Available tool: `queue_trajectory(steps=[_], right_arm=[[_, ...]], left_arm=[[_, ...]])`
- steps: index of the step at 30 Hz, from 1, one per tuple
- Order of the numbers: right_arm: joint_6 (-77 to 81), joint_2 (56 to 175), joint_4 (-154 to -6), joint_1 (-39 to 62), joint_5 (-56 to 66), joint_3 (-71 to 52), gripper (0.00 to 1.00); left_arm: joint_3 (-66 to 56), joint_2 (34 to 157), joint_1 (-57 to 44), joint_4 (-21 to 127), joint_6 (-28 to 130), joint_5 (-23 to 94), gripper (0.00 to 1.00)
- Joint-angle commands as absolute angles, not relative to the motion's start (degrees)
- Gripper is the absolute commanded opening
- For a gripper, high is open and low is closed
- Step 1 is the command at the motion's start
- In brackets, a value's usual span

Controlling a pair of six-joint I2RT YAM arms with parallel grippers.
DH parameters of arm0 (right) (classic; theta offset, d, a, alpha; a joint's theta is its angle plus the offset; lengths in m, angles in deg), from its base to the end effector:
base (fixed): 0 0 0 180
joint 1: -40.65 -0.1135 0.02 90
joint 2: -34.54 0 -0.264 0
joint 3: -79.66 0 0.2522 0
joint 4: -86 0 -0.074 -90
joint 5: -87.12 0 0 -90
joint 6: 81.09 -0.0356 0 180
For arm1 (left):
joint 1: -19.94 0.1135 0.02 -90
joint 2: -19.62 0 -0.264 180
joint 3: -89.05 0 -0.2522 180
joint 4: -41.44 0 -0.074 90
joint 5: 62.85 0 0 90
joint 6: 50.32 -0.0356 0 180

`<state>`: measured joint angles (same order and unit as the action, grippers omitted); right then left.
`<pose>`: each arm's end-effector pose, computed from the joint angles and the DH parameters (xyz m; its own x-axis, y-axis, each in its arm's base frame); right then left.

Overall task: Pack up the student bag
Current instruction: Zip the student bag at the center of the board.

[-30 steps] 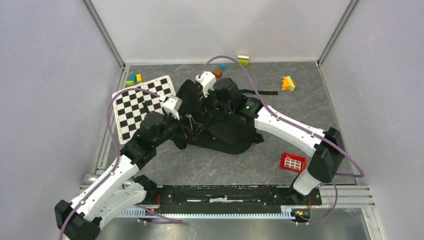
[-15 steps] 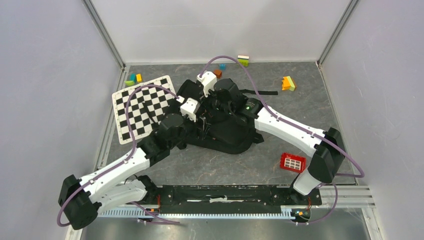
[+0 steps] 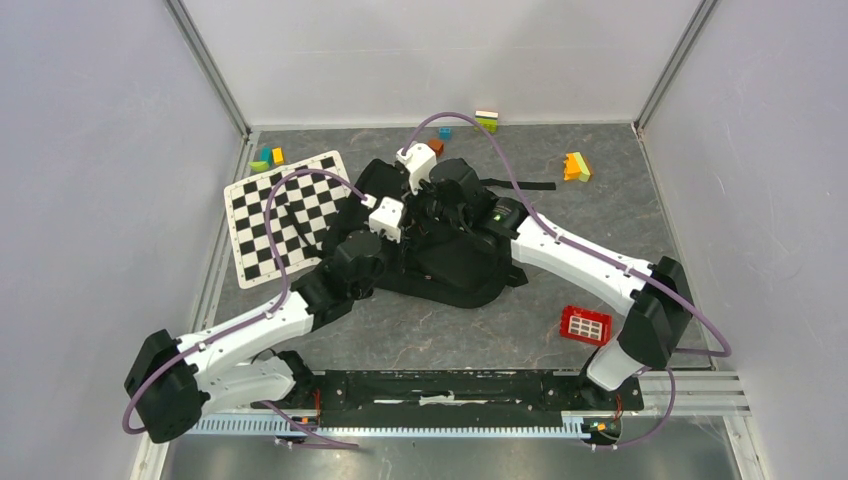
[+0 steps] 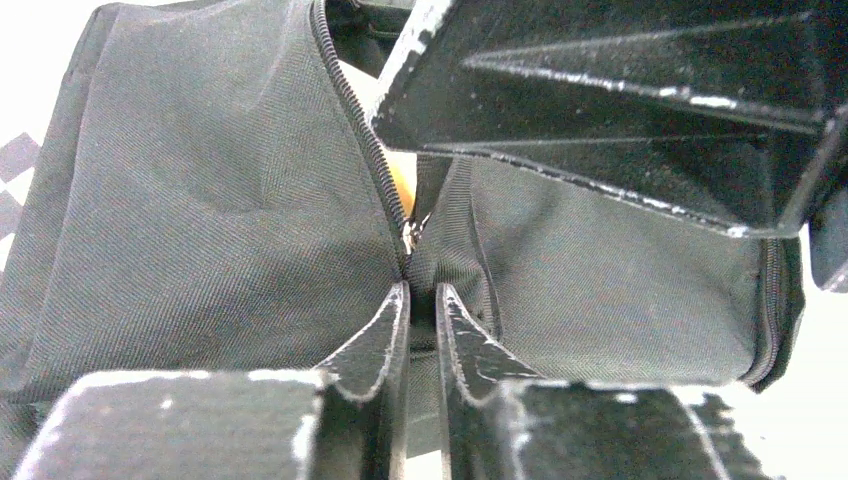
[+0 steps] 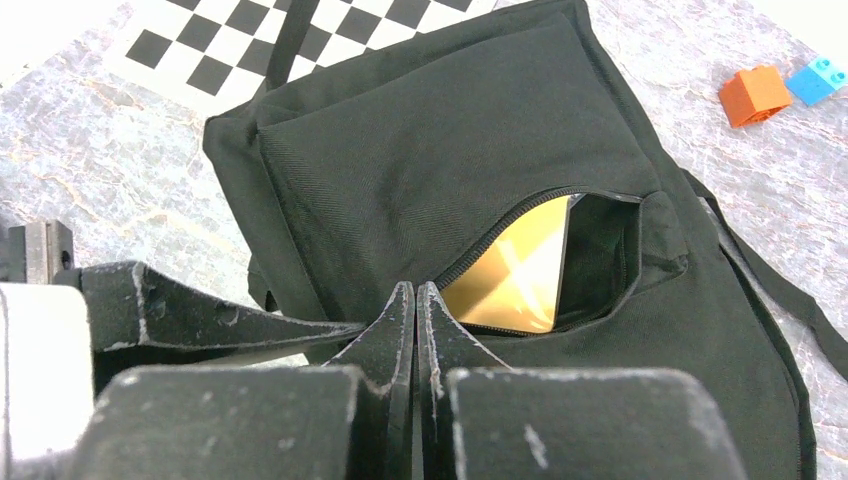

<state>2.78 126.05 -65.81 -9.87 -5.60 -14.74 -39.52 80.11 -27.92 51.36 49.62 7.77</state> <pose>0.2416 0.2906 0.3433 -0.3496 -0.2566 -0.9011 -0.7104 0.6996 0.0764 0.1703 -0.1706 0.2685 -0.2993 0.0881 -0.9501 0.4439 0.8942 -0.0569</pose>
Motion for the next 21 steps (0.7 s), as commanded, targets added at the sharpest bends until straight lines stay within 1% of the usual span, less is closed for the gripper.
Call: queue_trajectory(steps=[1,3,4,9,13,21], right_arm=[[3.0,122.9,-70.2,-9.9,-9.7,-15.2,0.00],[3.5,123.1,-70.7,-9.9,-12.3,-15.6,0.00],[3.8,123.2,-71.2,-9.9,-14.1,-15.8,0.00],[5.8,123.8,-74.4,-9.9,-20.9,-17.4,0.00],[7.4,126.9,-74.9,-9.5,-24.8,-21.8,0.00],[6.5,133.6,-74.4,-5.1,-26.3,-25.8,0.00]], left_arm=[[-41.8,79.4,-28.4,48.6,48.6,4.9,0.11],[-42.7,78.0,-28.4,49.6,48.8,4.7,0.04],[-43.1,77.4,-28.4,50.3,49.0,4.9,0.02],[-44.1,74.9,-28.4,53.6,50.6,7.9,0.02],[-44.8,73.5,-28.6,54.9,52.0,8.7,0.02],[-45.8,71.5,-29.0,59.9,53.7,8.3,0.02]])
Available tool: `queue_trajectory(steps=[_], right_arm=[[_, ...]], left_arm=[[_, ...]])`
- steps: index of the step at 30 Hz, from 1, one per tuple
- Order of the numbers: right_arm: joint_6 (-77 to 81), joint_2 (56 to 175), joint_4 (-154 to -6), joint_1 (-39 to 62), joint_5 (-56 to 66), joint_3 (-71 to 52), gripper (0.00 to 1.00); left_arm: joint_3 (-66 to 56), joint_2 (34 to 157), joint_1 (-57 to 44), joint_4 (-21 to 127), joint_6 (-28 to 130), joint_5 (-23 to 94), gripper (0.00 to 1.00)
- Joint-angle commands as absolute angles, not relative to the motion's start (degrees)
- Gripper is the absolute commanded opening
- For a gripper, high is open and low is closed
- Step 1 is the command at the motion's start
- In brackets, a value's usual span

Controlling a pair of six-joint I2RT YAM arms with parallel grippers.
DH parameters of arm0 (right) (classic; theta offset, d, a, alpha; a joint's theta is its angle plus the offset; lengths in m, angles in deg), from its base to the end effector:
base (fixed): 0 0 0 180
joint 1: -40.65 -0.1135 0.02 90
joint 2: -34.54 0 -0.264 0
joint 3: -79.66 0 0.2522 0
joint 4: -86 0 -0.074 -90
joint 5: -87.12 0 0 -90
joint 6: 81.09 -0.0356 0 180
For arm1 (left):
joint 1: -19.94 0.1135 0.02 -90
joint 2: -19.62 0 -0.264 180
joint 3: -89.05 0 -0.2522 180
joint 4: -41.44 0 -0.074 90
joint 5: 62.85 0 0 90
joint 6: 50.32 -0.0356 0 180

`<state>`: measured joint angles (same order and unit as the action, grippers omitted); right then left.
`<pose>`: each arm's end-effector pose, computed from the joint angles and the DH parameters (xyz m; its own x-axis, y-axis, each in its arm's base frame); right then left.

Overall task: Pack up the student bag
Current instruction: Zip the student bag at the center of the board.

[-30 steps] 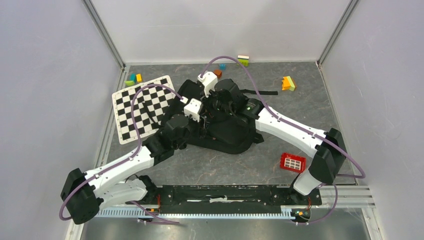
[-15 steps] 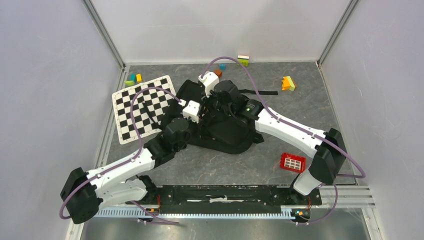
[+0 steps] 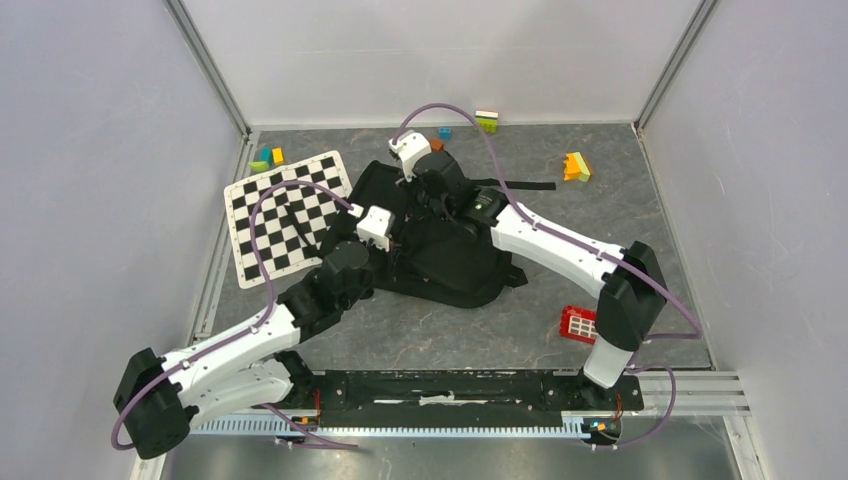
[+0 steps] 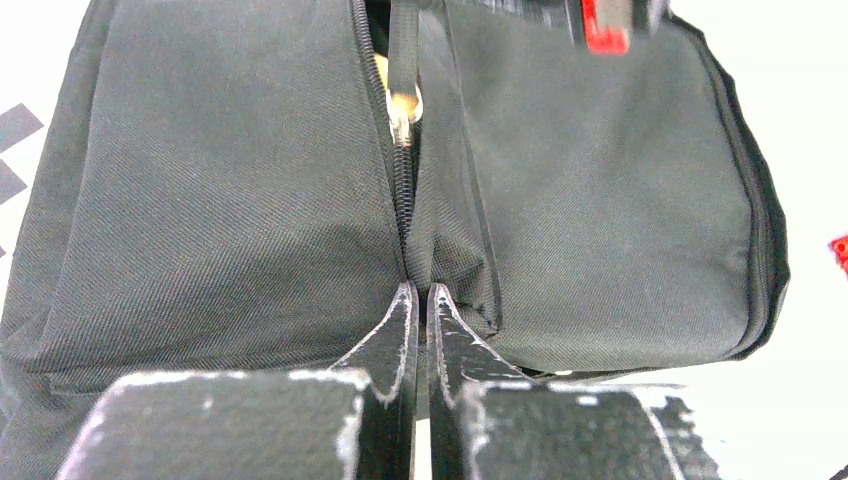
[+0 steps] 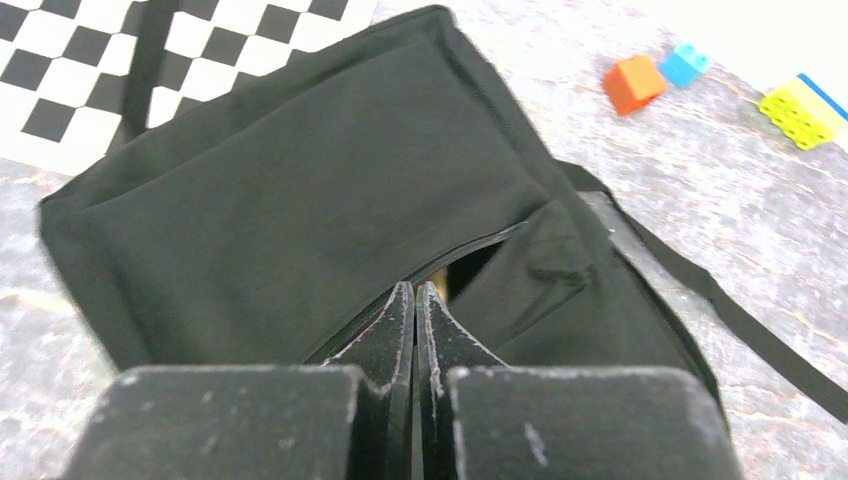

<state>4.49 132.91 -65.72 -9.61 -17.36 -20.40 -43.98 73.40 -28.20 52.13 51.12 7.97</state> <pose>0.2674 0.3077 0.3336 -0.3317 -0.2822 -0.9002 -0.5777 0.8151 -0.0427 0.1536 -0.1539 0.2642 -0.2947 0.0482 -0.9544 0.4447 0.8909 -0.0923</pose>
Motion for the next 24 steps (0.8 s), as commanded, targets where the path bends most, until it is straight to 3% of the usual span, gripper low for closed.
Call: queue_trajectory(steps=[1,12,20,24], right_arm=[[6.5,134.1,-74.7,-4.7,-26.4,-25.9,0.00],[7.0,137.5,-76.1,-1.1,-21.9,-25.7,0.00],[6.1,134.3,-76.7,-1.1,-13.9,-21.6,0.00],[5.7,133.5,-76.6,-1.1,-12.2,-20.9,0.00]], left_arm=[[-45.9,71.1,-29.0,60.6,53.9,7.9,0.02],[-42.8,66.0,-29.0,70.2,58.7,7.9,0.03],[-31.2,71.1,-29.0,70.9,55.8,12.3,0.55],[-24.1,80.3,-28.9,70.6,51.6,9.7,0.61]])
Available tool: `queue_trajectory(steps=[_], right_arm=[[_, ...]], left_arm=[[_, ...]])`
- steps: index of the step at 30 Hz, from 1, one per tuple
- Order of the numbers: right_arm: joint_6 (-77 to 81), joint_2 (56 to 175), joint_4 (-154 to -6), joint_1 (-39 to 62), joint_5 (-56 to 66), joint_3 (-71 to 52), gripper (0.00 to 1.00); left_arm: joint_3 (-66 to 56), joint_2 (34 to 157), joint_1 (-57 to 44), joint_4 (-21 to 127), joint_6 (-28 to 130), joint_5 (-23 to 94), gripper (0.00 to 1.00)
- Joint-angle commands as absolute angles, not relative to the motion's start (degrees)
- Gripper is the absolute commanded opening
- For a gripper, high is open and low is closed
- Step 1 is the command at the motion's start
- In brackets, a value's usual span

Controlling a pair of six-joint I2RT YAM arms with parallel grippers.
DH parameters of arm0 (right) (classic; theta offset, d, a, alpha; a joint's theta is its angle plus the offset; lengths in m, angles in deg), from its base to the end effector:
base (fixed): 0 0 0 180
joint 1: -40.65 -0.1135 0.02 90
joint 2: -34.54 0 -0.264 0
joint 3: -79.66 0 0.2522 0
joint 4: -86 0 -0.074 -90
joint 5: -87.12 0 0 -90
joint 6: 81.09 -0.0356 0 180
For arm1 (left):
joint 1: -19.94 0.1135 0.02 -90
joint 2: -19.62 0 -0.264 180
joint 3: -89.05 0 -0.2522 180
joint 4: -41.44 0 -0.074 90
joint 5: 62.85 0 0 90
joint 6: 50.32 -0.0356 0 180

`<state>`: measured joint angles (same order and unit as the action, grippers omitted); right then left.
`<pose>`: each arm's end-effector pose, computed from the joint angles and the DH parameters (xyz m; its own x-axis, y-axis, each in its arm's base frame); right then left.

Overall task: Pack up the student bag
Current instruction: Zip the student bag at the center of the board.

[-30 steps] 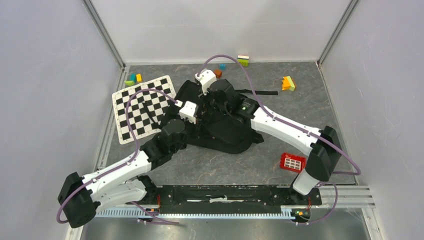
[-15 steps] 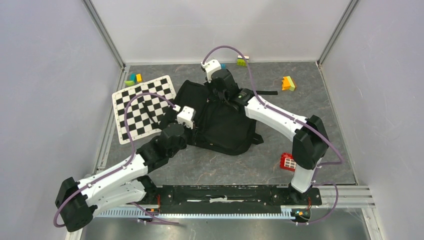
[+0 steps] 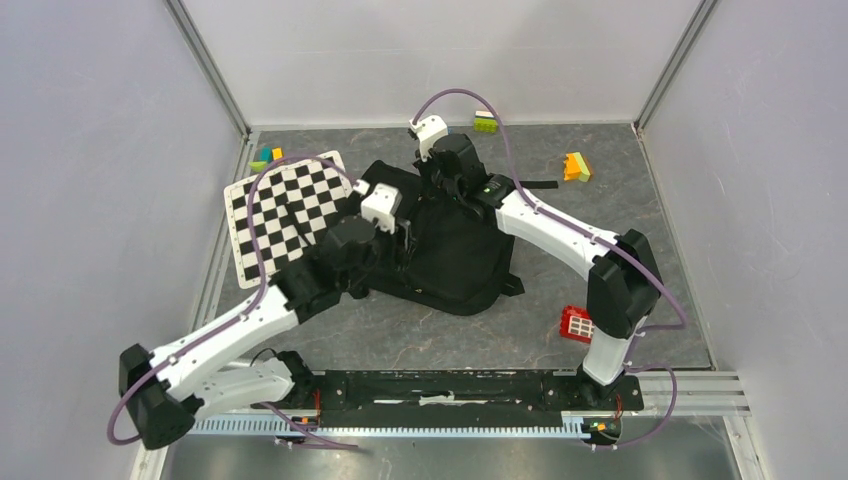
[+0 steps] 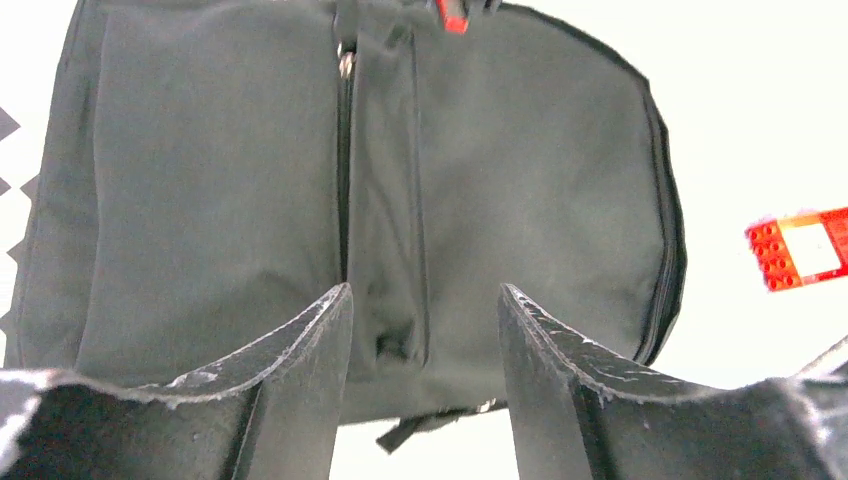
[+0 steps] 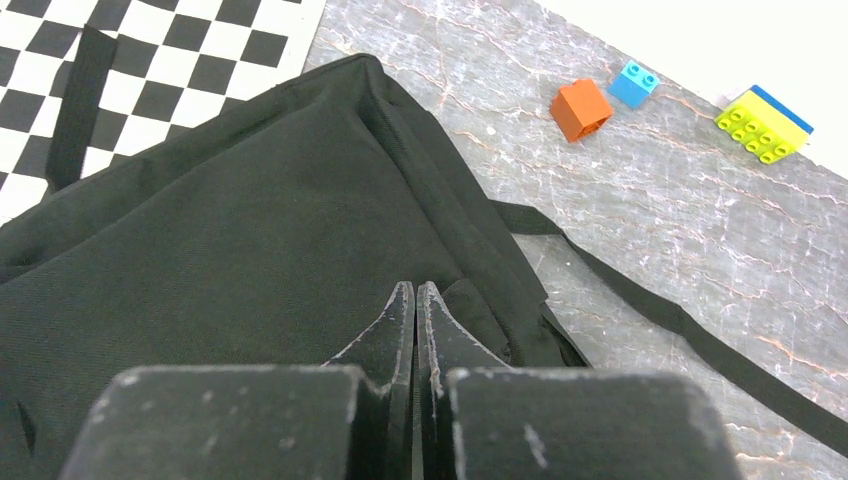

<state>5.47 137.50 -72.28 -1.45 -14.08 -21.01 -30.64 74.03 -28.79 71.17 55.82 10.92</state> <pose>0.3242 0.2836 0.3164 -0.3329 -0.2215 -0.9166 -0.5069 0.8616 -0.0241 0.1501 -0.1559 0.3104 -0.4097 0.0622 -0.9101 0.4571 0.8774 -0.1458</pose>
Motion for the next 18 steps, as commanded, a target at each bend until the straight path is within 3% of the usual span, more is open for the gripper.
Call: queue_trajectory(steps=[1,10,18], right_arm=[[5.6,133.4,-76.5,-1.1,-11.9,-20.9,0.00],[5.9,132.8,-74.8,-1.1,-11.0,-21.1,0.00],[6.2,133.0,-74.2,-1.1,-10.3,-22.2,0.00]], left_arm=[[-23.0,82.6,-28.8,70.1,50.8,8.7,0.61],[-18.8,95.6,-26.9,63.3,47.3,6.1,0.53],[-24.4,95.2,-26.9,57.5,45.5,-0.6,0.24]])
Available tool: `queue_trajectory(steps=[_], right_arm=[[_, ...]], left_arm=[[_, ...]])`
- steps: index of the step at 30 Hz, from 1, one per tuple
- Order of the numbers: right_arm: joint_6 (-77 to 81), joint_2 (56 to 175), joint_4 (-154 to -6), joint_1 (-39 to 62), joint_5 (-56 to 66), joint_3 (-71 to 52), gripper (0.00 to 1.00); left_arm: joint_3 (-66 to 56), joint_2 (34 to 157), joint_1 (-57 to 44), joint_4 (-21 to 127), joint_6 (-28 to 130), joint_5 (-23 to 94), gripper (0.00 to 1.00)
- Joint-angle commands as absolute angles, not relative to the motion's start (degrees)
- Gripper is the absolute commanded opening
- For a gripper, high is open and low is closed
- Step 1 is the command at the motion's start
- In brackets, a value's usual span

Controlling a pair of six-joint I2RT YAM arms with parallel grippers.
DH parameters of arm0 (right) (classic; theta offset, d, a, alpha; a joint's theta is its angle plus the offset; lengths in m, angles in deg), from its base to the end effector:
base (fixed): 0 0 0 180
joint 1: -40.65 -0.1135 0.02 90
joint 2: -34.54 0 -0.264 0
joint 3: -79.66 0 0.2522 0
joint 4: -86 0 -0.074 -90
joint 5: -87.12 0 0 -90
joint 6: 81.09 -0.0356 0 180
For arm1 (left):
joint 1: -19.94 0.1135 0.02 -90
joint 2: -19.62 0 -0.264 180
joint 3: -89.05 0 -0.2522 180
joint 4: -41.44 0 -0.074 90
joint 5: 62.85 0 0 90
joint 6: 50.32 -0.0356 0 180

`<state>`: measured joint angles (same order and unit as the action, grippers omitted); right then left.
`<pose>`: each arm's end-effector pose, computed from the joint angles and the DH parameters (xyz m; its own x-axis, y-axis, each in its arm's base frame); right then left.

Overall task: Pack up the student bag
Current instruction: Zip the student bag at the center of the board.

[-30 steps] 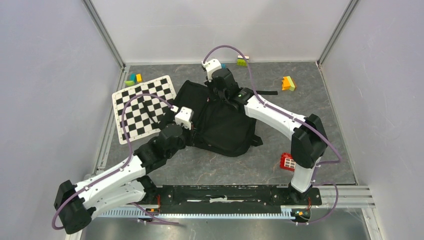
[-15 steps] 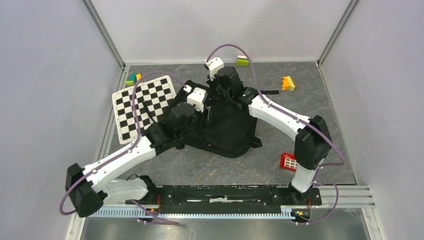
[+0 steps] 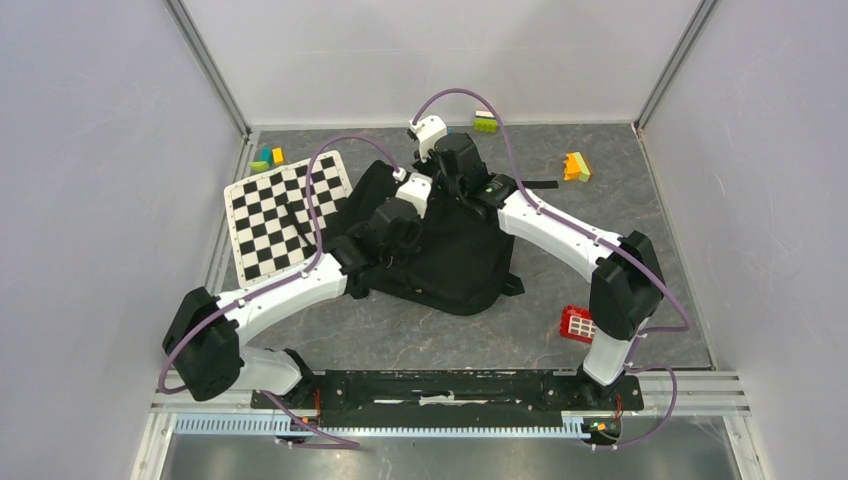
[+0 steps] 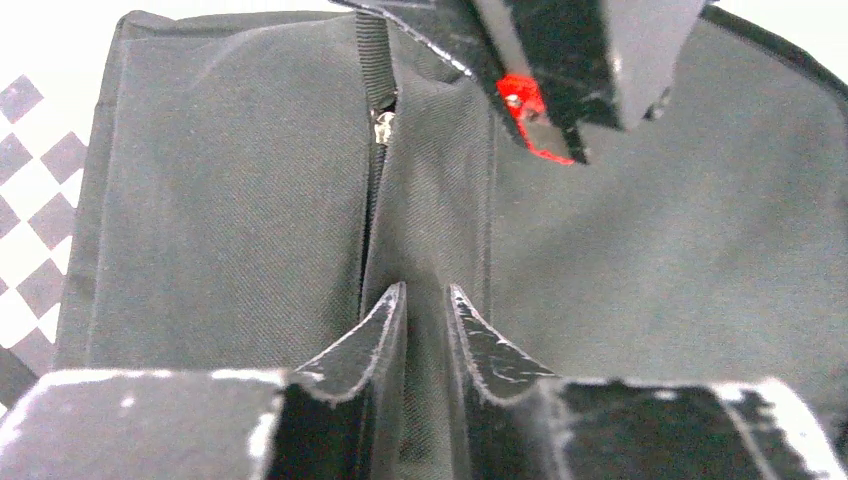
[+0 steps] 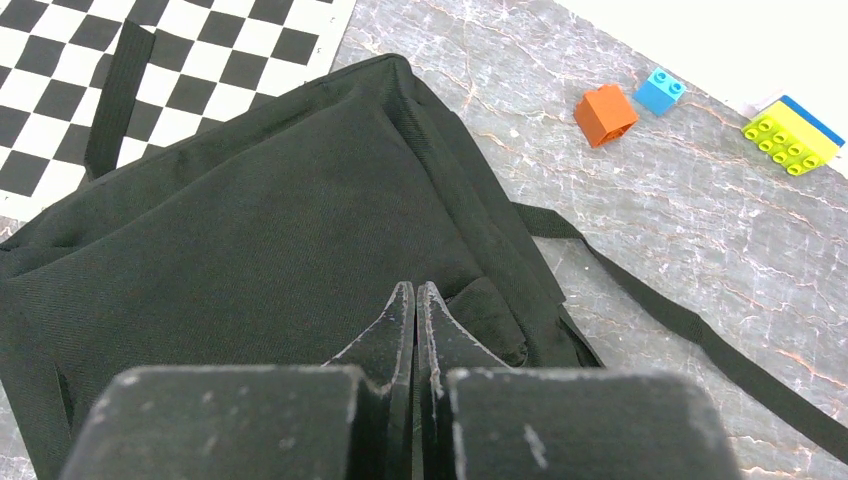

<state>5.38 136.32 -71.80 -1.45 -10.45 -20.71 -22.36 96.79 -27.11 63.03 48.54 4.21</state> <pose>0.3193 0.2822 0.3220 -0.3320 -0.2177 -0.9178 -0.5556 0.8314 0.0038 0.2167 -0.2124 0.2796 -0.4068 0.2288 -0.8844 0.3864 0.9203 0.0604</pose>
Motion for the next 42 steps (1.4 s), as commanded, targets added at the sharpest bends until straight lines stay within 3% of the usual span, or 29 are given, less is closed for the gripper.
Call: queue_trajectory(steps=[1,4,5,18,25,26,27,28,31,33,37,42], right_arm=[[6.3,133.1,-74.2,-1.1,-10.3,-22.3,0.00],[6.4,133.4,-74.2,-1.1,-10.4,-22.5,0.00],[6.5,133.5,-74.2,-1.1,-10.6,-22.6,0.00],[8.5,135.7,-79.3,-1.0,-21.0,-24.4,0.00],[8.4,138.6,-78.7,-1.0,-19.3,-27.7,0.00],[8.4,138.6,-78.8,-1.0,-18.7,-27.6,0.00],[8.4,138.5,-78.9,-1.0,-18.1,-27.4,0.00],[8.1,138.4,-78.9,-1.0,-17.6,-27.1,0.00],[7.7,137.8,-78.9,-1.0,-16.7,-26.2,0.00],[7.5,137.5,-78.7,-1.0,-16.4,-25.7,0.00],[7.4,137.4,-78.1,-1.0,-15.6,-25.3,0.00],[7.5,137.7,-77.3,-1.0,-15.3,-25.5,0.00]], left_arm=[[-24.6,95.1,-26.9,57.6,45.3,-0.5,0.19],[-25.4,94.3,-26.9,57.8,44.7,1.8,0.03],[-25.9,94.0,-26.9,57.7,44.4,3.0,0.02],[-30.4,83.0,-26.9,66.8,45.5,12.6,0.02],[-30.2,78.6,-26.9,70.3,48.3,13.6,0.02],[-29.0,78.8,-26.9,71.0,48.9,13.7,0.06],[-27.7,79.5,-26.8,71.7,49.4,13.5,0.19],[-26.0,80.5,-26.8,72.5,50.1,13.1,0.39],[-20.7,85.3,-26.1,74.3,51.3,12.1,0.49],[-18.1,88.3,-25.1,74.1,51.8,10.4,0.62],[-15.7,93.4,-22.2,70.0,51.3,12.0,0.70],[-13.5,99.8,-20.2,69.2,50.5,14.7,0.65]])
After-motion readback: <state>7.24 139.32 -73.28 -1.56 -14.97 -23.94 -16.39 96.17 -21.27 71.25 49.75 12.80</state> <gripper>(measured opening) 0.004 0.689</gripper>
